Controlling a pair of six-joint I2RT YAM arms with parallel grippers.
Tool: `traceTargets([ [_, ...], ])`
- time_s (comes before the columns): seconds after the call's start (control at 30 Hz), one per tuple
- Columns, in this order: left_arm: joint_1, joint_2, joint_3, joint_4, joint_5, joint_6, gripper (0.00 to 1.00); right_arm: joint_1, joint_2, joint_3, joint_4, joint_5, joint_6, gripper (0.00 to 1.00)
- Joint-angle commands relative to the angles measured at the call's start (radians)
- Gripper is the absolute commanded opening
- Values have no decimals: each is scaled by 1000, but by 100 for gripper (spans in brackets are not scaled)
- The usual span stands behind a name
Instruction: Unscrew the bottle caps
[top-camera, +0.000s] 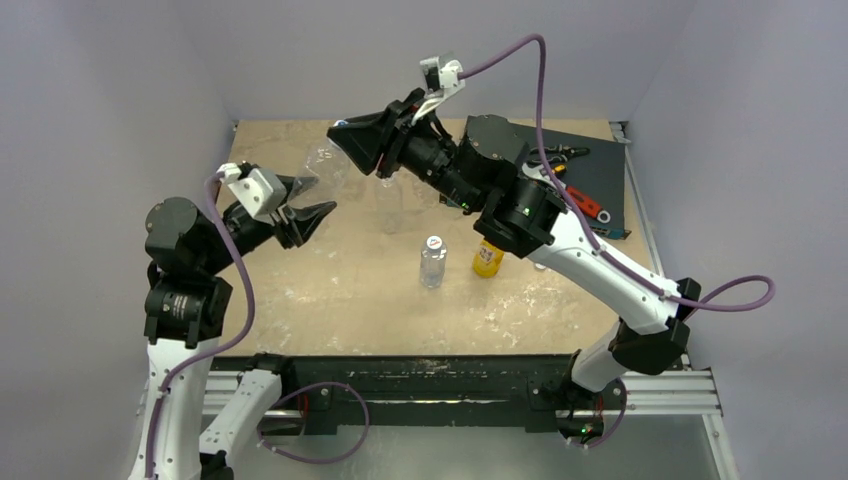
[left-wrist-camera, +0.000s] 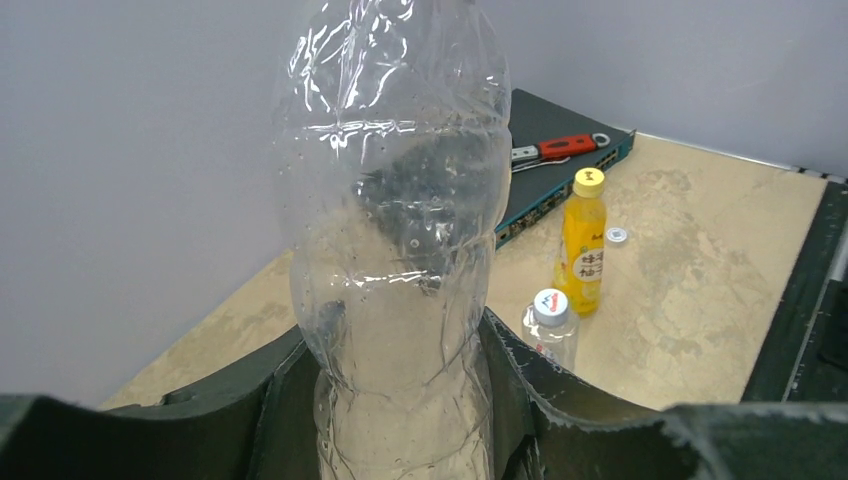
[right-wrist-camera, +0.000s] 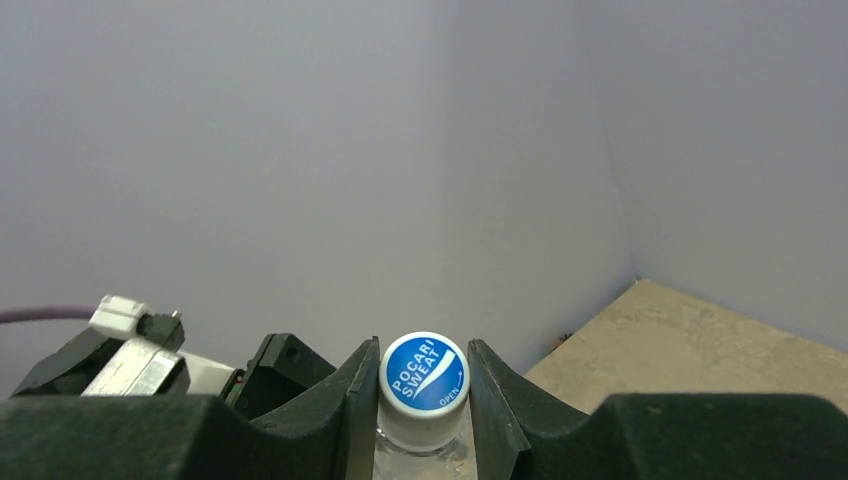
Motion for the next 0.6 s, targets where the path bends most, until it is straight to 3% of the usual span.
traceTargets([
  [0.0, 3, 41, 67, 96, 166, -187, 0, -4, -74, -63, 133, -219, -121, 6],
  [0.13, 3, 70, 83, 155, 307, -334, 0, -78, -151, -186, 271, -493, -129, 3],
  [0.37, 3, 92, 68, 299, 423, -531, 0, -162, -181, -217, 355, -765, -57, 1],
  [0.5, 3, 112, 69, 329, 538, -570, 0, -164, -154, -238, 441, -838, 15, 4],
  [0.57, 3, 125, 99, 239, 524, -482, 0, -164, -143, -252, 487, -799, 66, 10],
])
